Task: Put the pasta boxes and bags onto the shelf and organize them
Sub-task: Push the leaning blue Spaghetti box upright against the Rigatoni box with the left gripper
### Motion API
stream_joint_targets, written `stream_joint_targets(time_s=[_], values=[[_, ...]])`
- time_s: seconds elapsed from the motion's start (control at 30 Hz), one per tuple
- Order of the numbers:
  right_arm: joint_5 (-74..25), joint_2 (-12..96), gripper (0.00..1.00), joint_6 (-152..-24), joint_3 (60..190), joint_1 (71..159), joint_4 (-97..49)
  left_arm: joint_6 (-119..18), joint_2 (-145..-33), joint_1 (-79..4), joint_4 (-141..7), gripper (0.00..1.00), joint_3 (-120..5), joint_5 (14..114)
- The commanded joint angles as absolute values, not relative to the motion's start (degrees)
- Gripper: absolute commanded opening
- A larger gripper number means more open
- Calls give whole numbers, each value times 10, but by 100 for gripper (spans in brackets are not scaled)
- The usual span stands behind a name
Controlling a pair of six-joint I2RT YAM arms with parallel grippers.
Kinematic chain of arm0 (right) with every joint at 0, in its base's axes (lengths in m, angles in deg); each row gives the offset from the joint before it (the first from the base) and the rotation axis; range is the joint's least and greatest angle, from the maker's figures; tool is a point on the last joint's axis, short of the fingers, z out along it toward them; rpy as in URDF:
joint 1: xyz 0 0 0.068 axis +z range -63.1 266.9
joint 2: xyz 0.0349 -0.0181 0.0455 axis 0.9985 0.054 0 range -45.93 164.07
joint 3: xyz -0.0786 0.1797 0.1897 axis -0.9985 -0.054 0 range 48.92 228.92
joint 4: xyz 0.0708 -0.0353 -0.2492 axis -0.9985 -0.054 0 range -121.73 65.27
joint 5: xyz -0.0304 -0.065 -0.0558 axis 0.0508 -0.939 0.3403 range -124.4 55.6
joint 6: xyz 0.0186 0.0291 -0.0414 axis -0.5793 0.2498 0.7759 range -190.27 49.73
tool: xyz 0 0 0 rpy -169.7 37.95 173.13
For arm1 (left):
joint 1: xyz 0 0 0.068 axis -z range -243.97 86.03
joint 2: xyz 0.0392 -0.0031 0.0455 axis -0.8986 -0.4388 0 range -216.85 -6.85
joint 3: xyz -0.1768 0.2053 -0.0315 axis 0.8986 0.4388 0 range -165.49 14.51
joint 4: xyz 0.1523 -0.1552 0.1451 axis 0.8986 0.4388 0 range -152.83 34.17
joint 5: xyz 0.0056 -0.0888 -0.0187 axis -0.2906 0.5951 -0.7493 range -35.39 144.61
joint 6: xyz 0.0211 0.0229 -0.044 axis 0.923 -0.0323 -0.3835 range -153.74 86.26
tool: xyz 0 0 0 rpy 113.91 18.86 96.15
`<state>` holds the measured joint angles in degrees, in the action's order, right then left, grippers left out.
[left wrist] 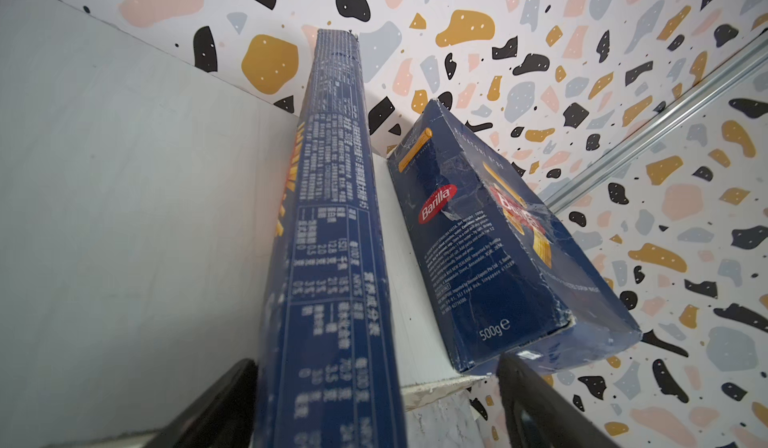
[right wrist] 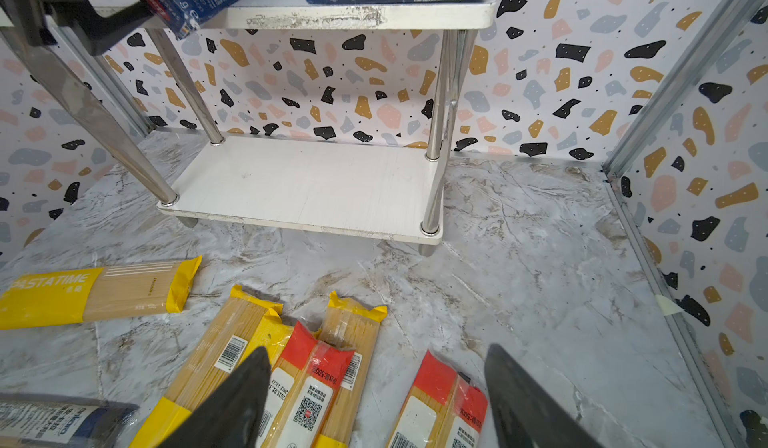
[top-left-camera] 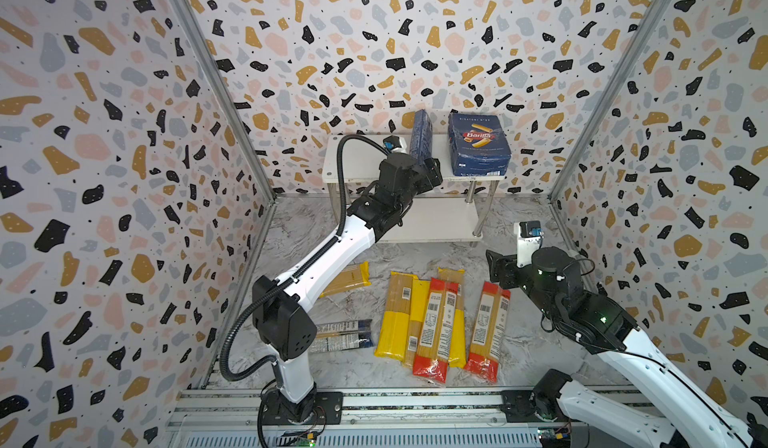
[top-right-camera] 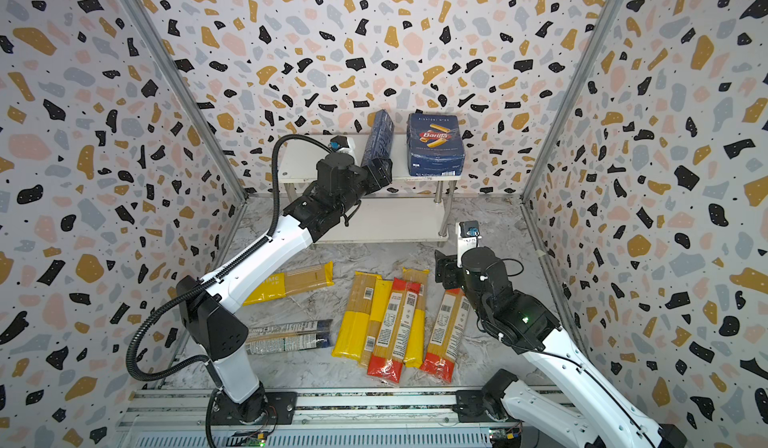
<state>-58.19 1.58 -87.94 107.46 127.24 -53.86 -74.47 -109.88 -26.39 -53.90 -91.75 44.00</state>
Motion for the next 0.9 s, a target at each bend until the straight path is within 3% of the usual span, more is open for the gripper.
stream_joint_targets(time_s=[0.0,0.13,0.43,0.73,0.87], values=[[-585,16,81,-876,1094,1269,-547,-741,-1102,-262,-571,74,-919,452],[-582,15,81,-884,1095,1268,-550,-742,-1106,-262,-573,59,-922,456],[-580,7,81,-887,1096,1268,-560,-816,-1083,-265,-674,47,-847,528],[-586,0,81,-880,1097,1268,-563,-998,-1088,-288,-919,44,-714,646],[-586,1,81,-877,1100,1267,-562,-1016,-1099,-287,-926,49,-718,658]])
